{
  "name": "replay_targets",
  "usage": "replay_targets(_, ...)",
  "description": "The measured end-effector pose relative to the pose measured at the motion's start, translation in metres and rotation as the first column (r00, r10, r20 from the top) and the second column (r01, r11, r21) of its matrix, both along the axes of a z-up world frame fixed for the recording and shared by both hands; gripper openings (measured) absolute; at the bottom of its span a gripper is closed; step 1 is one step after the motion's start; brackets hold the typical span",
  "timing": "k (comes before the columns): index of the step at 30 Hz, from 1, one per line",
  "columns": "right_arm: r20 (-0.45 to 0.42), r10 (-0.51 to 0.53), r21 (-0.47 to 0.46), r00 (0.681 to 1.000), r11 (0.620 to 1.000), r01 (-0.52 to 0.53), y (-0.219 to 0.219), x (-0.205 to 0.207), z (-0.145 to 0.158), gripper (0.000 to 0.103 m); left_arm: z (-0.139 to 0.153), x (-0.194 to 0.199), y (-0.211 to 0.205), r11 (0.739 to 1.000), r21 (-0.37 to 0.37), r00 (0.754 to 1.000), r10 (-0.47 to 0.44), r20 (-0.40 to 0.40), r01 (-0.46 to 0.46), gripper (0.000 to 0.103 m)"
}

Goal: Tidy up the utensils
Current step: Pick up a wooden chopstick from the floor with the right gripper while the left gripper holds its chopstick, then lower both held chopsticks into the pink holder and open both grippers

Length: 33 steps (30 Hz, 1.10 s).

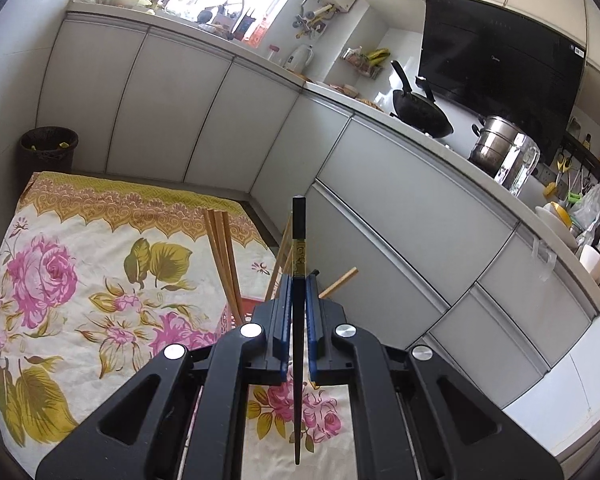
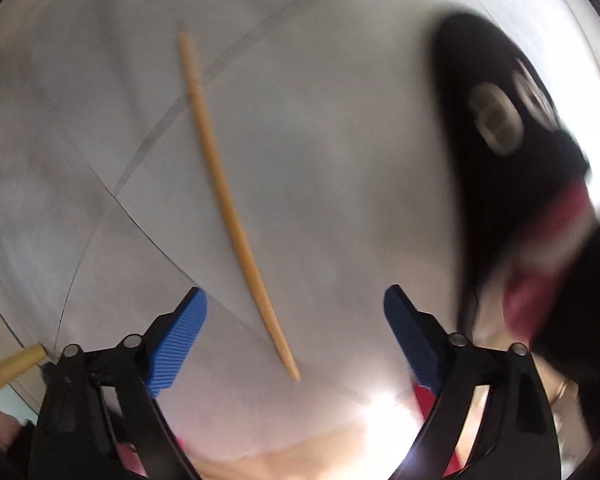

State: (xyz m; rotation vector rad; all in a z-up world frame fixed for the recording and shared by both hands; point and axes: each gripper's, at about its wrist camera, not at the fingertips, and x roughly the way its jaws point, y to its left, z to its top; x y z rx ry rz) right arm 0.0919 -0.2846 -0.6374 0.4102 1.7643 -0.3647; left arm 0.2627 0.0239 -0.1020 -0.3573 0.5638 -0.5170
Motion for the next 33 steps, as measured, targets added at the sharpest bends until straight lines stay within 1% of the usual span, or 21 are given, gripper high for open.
replay_targets(3,0.023,0.014,-0.018,1.0,1.0,-0.013,-0.004,0.012,-0.009,0.084,-0.007,0.004,-0.01,0.999,0.026,1.0,-0.019,-0.013,0.02,0.006)
replay_targets(4,0.043,0.005,-0.011,0.999,1.0,-0.005,-0.007,0.013,-0.011,0.086,-0.009,0.004,-0.013,0.999,0.034,1.0,-0.022,-0.016,0.023,0.006)
replay_targets(6,0.084,-0.007,-0.019,0.996,1.0,0.009,-0.01,0.017,-0.007,0.087,-0.012,0.006,-0.015,0.999,0.042,0.999,-0.029,-0.023,0.03,0.006)
replay_targets(7,0.082,-0.005,-0.019,0.997,1.0,0.006,-0.01,0.018,-0.005,0.08,-0.013,0.007,-0.017,0.998,0.045,0.999,-0.032,-0.028,0.033,0.006)
replay_targets(8,0.085,-0.012,-0.014,0.996,1.0,0.013,-0.008,0.018,-0.002,0.077,-0.014,0.008,-0.017,0.998,0.045,0.999,-0.033,-0.034,0.035,0.006)
replay_targets(9,0.087,-0.008,-0.015,0.996,1.0,0.009,-0.006,0.019,0.002,0.065,-0.014,0.008,-0.017,0.998,0.041,0.999,-0.035,-0.039,0.036,0.006)
replay_targets(11,0.085,-0.007,-0.012,0.996,1.0,0.008,-0.001,0.022,0.011,0.026,-0.012,0.007,-0.016,0.999,0.039,0.999,-0.036,-0.039,0.038,0.006)
replay_targets(12,0.066,-0.023,-0.002,0.998,1.0,0.023,-0.003,0.022,0.013,0.008,-0.01,0.005,-0.015,0.999,0.038,0.999,-0.036,-0.034,0.037,0.006)
replay_targets(14,-0.014,-0.128,0.067,0.992,0.989,0.128,-0.014,0.011,0.009,0.007,-0.005,0.001,-0.013,0.999,0.034,0.999,-0.037,-0.026,0.038,0.006)
replay_targets(16,-0.101,-0.246,0.113,0.964,0.96,0.257,-0.025,-0.009,0.009,0.007,0.0,-0.004,-0.009,0.999,0.025,0.999,-0.037,-0.012,0.038,0.006)
replay_targets(18,-0.132,-0.345,0.15,0.929,0.92,0.363,-0.031,-0.024,0.025,0.007,0.004,-0.009,-0.006,0.999,0.018,0.999,-0.043,-0.004,0.043,0.006)
replay_targets(19,-0.136,-0.386,0.171,0.912,0.898,0.406,-0.033,-0.028,0.039,0.007,0.005,-0.012,-0.007,0.999,0.012,0.999,-0.051,-0.006,0.051,0.006)
replay_targets(21,-0.122,-0.459,0.21,0.88,0.854,0.475,-0.034,-0.034,0.078,0.007,0.009,-0.017,-0.008,0.997,0.001,0.997,-0.072,-0.003,0.072,0.006)
replay_targets(23,-0.095,-0.491,0.251,0.866,0.83,0.498,-0.034,-0.039,0.123,0.007,0.016,-0.024,-0.009,0.996,-0.012,0.996,-0.09,0.019,0.09,0.006)
replay_targets(24,-0.072,-0.499,0.265,0.864,0.825,0.499,-0.035,-0.042,0.15,0.007,0.022,-0.028,-0.008,0.995,-0.02,0.995,-0.098,0.032,0.099,0.006)
replay_targets(26,-0.041,-0.531,0.296,0.846,0.802,0.518,-0.036,-0.053,0.199,0.007,0.032,-0.035,-0.006,0.994,-0.039,0.993,-0.103,0.061,0.106,0.006)
replay_targets(27,-0.012,-0.538,0.311,0.843,0.799,0.515,-0.038,-0.06,0.223,0.007,0.037,-0.038,-0.005,0.993,-0.05,0.991,-0.107,0.075,0.111,0.006)
replay_targets(29,0.049,-0.54,0.319,0.84,0.806,0.499,-0.041,-0.075,0.268,0.007,0.048,-0.045,-0.001,0.991,-0.072,0.989,-0.108,0.104,0.116,0.006)
replay_targets(30,0.088,-0.533,0.318,0.841,0.816,0.484,-0.038,-0.082,0.288,0.007,0.053,-0.049,0.001,0.99,-0.08,0.987,-0.108,0.118,0.118,0.006)
replay_targets(32,0.169,-0.529,0.317,0.832,0.828,0.462,-0.036,-0.087,0.321,0.008,0.064,-0.057,0.004,0.988,-0.095,0.983,-0.107,0.147,0.121,0.006)
replay_targets(33,0.218,-0.514,0.321,0.829,0.84,0.437,-0.039,-0.087,0.339,0.008,0.068,-0.06,0.007,0.987,-0.101,0.982,-0.105,0.158,0.122,0.006)
